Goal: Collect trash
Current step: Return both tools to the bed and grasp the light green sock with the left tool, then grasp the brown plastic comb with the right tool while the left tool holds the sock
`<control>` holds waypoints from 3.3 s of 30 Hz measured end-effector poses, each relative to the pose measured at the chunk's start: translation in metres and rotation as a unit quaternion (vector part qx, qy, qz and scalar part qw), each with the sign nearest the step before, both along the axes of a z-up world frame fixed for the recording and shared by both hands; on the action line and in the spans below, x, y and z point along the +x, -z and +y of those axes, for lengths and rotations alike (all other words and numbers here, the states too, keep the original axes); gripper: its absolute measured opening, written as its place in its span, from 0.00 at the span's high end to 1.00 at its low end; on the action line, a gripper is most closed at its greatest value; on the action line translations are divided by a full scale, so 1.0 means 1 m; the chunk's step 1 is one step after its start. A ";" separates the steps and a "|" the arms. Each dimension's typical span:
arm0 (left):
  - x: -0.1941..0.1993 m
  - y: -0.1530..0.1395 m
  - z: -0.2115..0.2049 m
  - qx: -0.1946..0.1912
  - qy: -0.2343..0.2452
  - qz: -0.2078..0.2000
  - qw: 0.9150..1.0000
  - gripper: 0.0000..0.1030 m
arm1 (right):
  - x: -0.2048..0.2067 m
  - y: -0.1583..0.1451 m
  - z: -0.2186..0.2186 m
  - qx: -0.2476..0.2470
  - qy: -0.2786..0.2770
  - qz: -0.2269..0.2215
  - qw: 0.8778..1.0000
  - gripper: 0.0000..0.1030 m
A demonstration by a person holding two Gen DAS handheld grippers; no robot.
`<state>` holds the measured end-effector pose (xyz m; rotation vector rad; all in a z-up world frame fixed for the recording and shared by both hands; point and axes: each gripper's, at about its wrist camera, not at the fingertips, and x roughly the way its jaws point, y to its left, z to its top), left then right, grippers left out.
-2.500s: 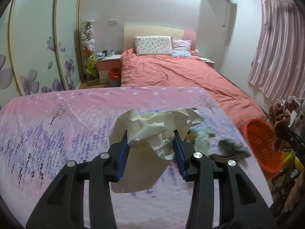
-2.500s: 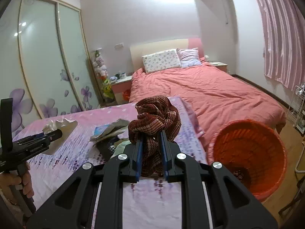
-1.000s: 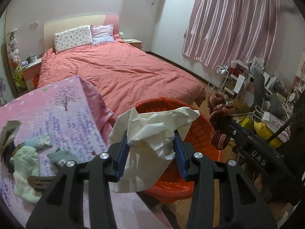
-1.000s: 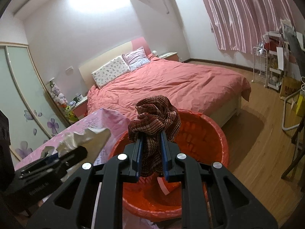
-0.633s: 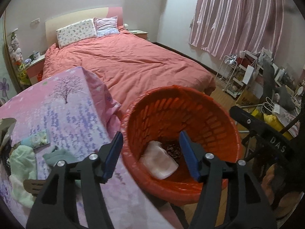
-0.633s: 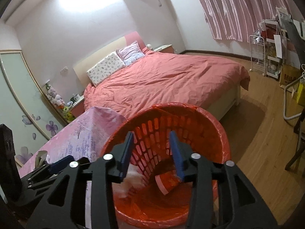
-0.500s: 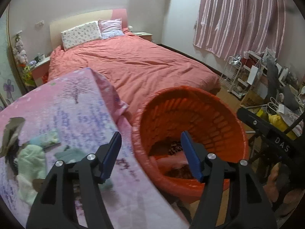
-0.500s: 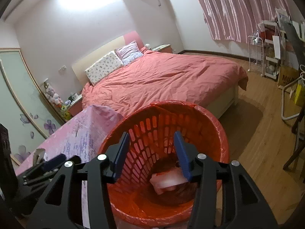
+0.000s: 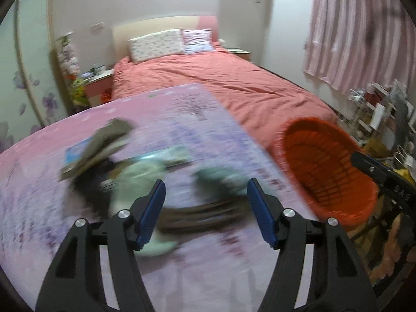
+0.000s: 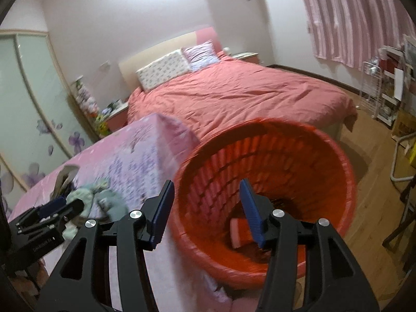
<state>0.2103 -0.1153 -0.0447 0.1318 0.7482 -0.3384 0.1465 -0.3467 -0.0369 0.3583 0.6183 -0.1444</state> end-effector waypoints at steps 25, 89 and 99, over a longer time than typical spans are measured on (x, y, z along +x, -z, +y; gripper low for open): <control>-0.008 0.030 0.157 -0.023 -0.089 0.062 0.994 0.86 | 0.033 0.010 0.123 -0.043 -0.106 0.056 0.992 0.49; 0.015 0.040 0.235 -0.085 -0.139 0.092 0.982 0.54 | 0.052 0.032 0.195 -0.028 -0.190 0.104 0.976 0.77; 0.019 0.037 0.270 -0.068 -0.199 0.084 0.974 0.91 | 0.055 0.032 0.197 -0.061 -0.169 0.102 0.978 0.77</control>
